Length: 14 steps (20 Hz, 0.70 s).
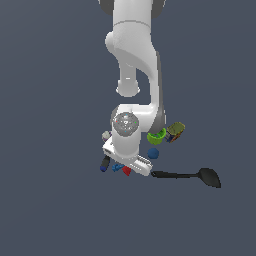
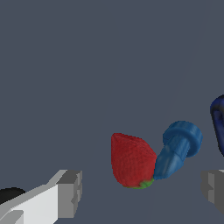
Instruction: Pick up a designated object from a clutter of objects.
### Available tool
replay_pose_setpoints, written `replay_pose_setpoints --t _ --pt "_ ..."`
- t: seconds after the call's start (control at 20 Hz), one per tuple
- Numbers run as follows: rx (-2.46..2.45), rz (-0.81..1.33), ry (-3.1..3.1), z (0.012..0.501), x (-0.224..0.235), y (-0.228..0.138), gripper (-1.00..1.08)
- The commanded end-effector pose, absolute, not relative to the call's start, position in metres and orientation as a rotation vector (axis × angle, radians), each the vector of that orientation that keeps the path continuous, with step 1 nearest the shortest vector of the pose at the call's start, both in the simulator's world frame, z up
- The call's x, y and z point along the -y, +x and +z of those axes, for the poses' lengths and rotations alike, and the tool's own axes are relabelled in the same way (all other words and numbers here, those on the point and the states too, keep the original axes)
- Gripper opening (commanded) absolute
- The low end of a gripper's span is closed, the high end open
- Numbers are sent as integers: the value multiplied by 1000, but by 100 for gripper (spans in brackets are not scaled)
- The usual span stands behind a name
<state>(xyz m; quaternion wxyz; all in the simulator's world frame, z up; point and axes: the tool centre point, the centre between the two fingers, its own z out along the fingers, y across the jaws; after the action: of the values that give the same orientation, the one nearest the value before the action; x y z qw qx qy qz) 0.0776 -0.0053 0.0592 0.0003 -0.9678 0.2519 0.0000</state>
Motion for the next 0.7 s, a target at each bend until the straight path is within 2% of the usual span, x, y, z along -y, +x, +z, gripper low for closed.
replay_pose_setpoints --t 0.0,0.45,0.5,0.65 --pt "-793 1 -3040 47 5 77 100" --pt "-795 0 -3039 22 5 78 100" --pt "-795 0 -3039 22 5 78 -100" --pt "-795 0 -3039 22 5 78 -100"
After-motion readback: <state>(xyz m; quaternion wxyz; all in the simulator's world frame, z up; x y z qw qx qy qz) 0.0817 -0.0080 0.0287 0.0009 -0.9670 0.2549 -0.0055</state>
